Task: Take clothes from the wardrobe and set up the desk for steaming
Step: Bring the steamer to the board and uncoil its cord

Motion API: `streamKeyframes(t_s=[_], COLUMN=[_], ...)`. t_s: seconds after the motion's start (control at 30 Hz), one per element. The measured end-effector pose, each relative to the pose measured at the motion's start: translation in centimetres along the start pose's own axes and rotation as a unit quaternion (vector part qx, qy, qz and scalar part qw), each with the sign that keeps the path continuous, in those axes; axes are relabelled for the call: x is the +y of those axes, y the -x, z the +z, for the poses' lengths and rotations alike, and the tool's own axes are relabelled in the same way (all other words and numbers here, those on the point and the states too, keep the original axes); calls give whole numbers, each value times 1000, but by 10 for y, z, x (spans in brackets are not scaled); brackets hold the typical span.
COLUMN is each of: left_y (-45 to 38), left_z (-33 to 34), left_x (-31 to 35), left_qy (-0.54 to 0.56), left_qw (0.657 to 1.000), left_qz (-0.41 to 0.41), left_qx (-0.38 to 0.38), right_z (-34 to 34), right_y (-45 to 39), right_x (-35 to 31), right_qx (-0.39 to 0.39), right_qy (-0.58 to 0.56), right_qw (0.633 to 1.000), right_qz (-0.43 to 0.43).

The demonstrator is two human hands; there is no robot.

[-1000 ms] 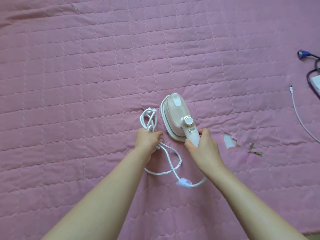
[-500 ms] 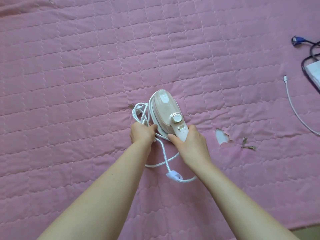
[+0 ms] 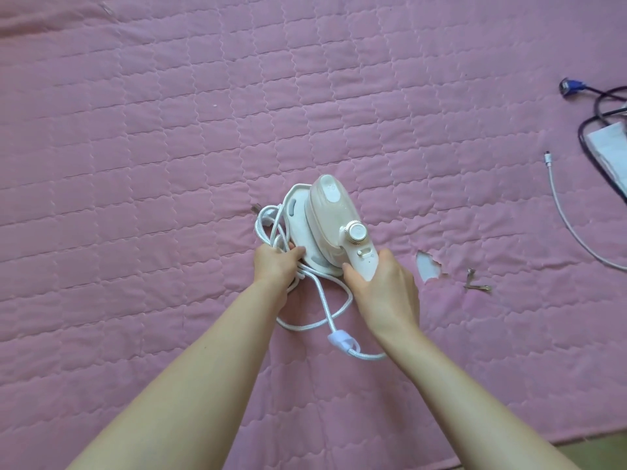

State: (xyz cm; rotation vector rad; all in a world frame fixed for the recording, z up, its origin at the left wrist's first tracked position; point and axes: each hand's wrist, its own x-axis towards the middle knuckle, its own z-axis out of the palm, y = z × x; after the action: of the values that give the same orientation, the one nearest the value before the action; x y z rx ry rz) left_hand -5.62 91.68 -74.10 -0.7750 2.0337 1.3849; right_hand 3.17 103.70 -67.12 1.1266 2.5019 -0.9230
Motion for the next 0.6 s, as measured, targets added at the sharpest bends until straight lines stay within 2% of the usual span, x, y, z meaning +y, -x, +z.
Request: streamKeyframes(t_s=[0.4, 0.6], left_y=[92, 178], left_z=[-74, -129], left_x=[11, 46], left_qy=[108, 145], left_qw=[993, 988], left_qz=[-37, -3], left_qx=[26, 47], right_z=[-80, -135], right_y=[70, 131], right_x=[-46, -74], right_qx=[-13, -20], right_qy=[-23, -25], right_qw=[999, 996], right_qz=[-35, -87])
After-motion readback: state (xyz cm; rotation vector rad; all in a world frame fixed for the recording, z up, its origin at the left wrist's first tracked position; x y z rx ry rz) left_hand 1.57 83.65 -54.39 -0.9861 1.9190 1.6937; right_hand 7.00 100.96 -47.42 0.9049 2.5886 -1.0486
